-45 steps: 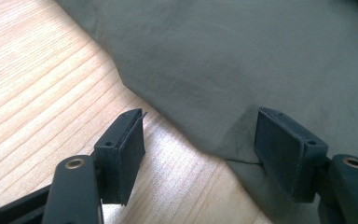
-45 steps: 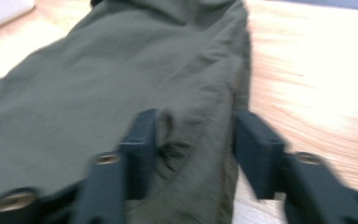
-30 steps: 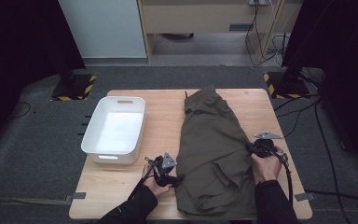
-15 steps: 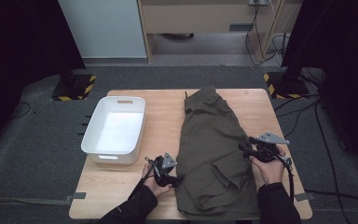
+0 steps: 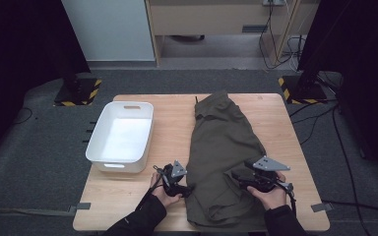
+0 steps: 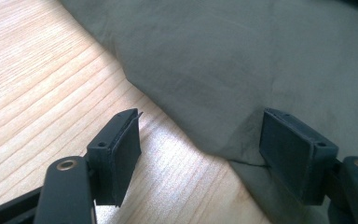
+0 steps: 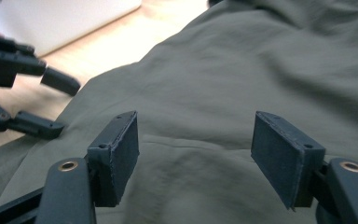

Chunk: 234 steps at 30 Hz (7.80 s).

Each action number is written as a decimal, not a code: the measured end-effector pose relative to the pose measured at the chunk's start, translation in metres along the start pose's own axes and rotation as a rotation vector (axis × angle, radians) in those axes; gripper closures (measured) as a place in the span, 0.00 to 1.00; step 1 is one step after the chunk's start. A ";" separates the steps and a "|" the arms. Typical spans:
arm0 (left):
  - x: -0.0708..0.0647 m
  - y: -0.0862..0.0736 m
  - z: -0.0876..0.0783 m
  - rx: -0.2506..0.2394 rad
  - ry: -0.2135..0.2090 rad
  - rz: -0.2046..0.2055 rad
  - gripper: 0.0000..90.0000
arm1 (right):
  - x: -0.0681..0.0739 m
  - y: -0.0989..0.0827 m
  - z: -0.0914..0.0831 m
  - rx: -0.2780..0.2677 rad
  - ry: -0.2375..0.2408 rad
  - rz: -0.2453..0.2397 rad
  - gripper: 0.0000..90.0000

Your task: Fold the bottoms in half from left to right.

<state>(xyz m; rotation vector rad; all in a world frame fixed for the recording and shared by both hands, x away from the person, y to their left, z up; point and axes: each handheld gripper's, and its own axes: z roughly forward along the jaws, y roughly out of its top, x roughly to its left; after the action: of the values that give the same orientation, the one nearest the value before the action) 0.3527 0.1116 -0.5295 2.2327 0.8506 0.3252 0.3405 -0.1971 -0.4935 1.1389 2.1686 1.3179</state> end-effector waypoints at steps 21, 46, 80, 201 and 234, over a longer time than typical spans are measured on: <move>0.001 0.001 -0.001 0.011 0.022 -0.021 0.32 | -0.002 -0.010 -0.015 0.052 0.036 -0.054 1.00; 0.009 0.012 -0.026 -0.108 0.054 -0.115 0.36 | -0.035 -0.036 -0.078 -0.088 -0.040 0.077 0.67; -0.087 0.002 -0.027 0.041 -0.133 -0.039 0.72 | -0.023 -0.031 -0.061 0.025 -0.024 0.070 0.97; 0.034 0.005 0.003 -0.039 0.080 -0.084 0.76 | -0.120 0.081 0.118 -0.100 -0.176 0.084 0.53; 0.035 0.002 0.000 -0.035 0.046 -0.096 0.70 | -0.131 0.067 0.139 0.062 -0.358 0.116 0.67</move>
<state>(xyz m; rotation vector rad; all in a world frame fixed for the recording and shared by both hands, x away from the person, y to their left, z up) 0.3800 0.1336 -0.5288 2.1515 0.9659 0.3446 0.5415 -0.2046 -0.5185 1.4216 1.9169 1.0026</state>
